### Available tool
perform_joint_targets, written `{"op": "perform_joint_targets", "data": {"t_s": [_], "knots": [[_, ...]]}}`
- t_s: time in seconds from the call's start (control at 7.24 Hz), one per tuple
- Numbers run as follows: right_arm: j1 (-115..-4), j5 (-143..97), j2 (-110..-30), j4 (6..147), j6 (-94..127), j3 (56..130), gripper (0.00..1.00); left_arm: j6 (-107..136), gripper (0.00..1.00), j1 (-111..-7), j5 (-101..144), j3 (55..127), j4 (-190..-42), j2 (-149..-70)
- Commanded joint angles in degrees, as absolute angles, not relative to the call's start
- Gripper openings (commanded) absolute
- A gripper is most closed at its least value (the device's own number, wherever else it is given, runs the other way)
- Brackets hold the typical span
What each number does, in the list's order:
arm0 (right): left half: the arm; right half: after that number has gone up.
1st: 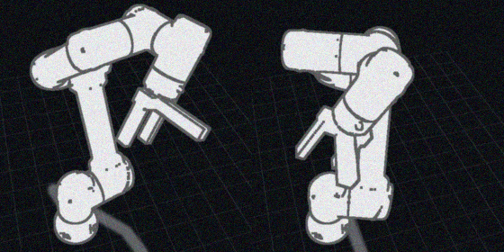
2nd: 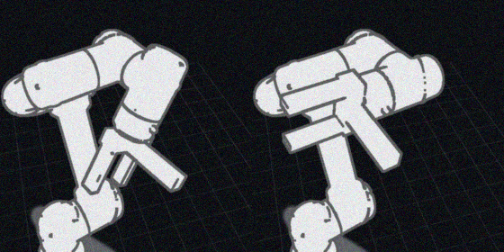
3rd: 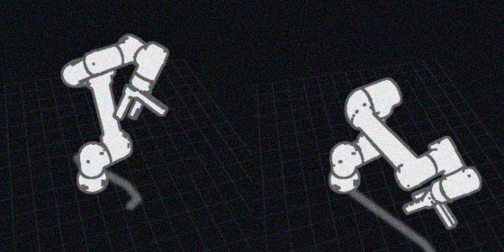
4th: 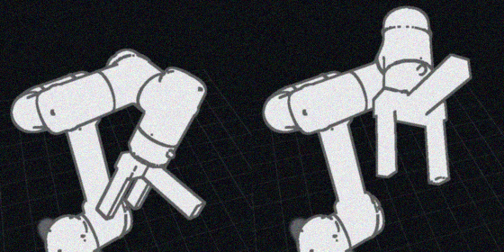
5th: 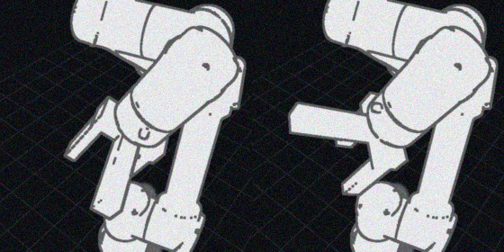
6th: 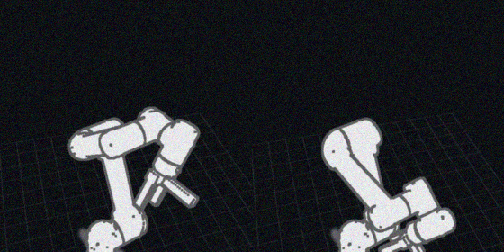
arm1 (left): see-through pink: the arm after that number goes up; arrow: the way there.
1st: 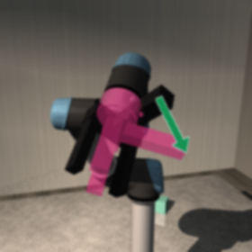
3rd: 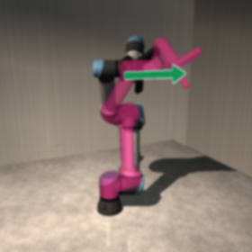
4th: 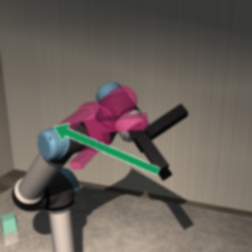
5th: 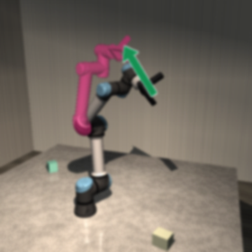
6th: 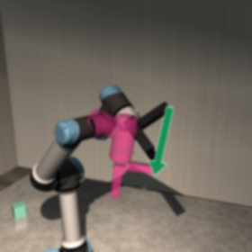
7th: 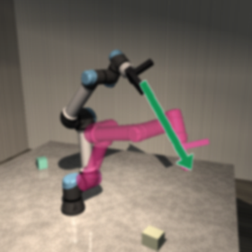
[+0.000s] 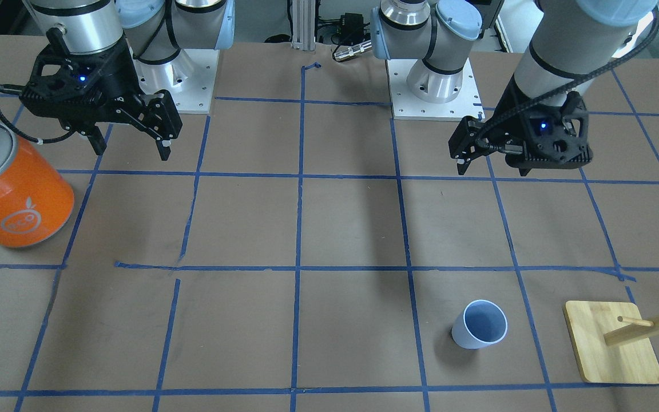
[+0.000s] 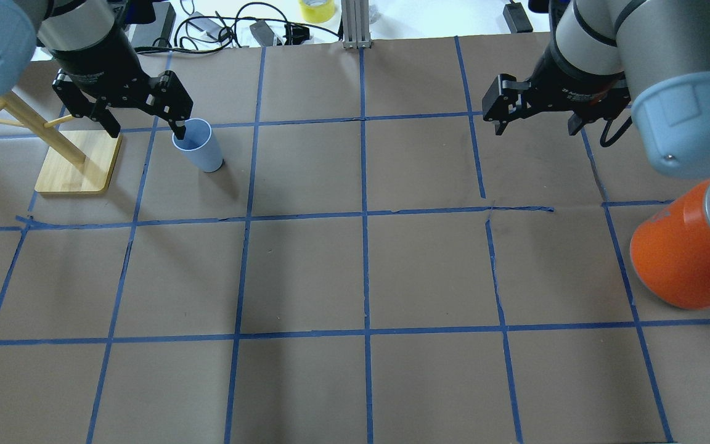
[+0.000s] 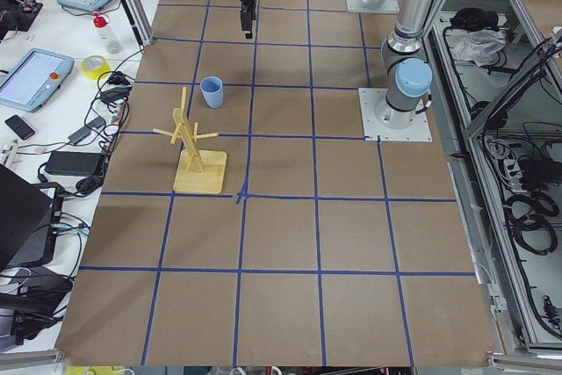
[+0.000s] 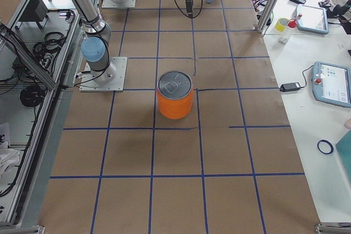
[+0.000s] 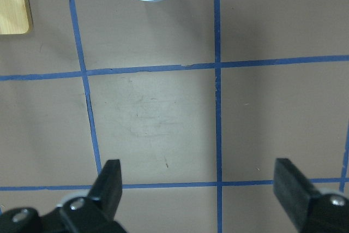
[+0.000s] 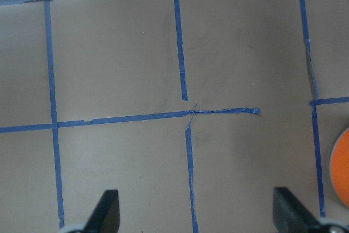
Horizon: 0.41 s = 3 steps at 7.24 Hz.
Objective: Flip cup
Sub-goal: 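Open the left gripper and lift it away from the upright cup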
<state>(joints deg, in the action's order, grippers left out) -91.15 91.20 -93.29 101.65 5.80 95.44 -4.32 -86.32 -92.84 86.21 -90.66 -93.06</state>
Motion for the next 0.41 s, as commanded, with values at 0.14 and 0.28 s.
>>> {"op": "perform_joint_targets", "data": {"t_s": [0.14, 0.28], "knots": [[-90.4, 91.3, -92.9, 96.4, 5.8, 91.9, 1.0, -3.4, 1.0, -85.7, -92.8, 90.1, -88.4, -90.0], [-90.6, 92.1, -93.2, 94.7, 5.8, 92.2, 1.0, -2.6, 1.0, -85.7, -92.8, 89.8, -88.3, -89.7]]}}
